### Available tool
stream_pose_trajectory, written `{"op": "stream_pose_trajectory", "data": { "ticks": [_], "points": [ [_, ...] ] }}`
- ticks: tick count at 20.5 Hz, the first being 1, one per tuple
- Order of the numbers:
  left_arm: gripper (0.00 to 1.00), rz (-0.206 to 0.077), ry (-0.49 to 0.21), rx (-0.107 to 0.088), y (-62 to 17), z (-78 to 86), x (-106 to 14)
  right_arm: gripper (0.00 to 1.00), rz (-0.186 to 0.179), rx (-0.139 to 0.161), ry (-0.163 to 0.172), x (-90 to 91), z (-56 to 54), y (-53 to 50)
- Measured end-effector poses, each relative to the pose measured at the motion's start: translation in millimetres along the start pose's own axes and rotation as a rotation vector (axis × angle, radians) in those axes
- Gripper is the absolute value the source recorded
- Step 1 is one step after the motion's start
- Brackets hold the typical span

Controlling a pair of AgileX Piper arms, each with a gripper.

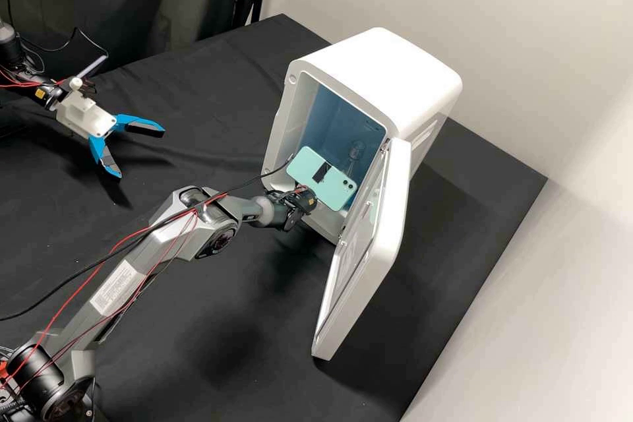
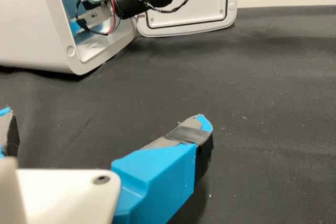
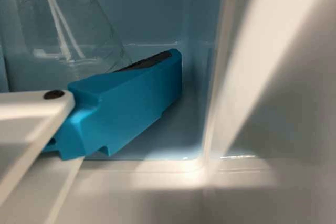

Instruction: Place the flask in the incubator

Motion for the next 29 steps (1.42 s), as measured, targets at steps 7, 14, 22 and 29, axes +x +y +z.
{"op": "stream_pose_trajectory", "data": {
  "ticks": [7,14,22,29],
  "points": [
    [1.0,-0.004,0.02,-0.015,-1.8,-4.0,-1.0,1.0,-0.012,0.009,-0.013,-12.7,-2.7,3.7],
    [1.0,0.001,0.043,-0.021,-1.7,-8.0,-3.2,1.0,0.012,0.035,0.008,-40.7,-8.1,13.2],
    [1.0,-0.001,0.055,-0.029,-2.6,-10.6,-4.3,1.0,0.112,0.069,0.097,-69.4,-20.3,41.3],
    [1.0,-0.004,0.069,-0.038,-4.3,-13.5,-5.4,1.0,0.149,0.062,0.14,-79.1,-25.6,51.0]
  ]
}}
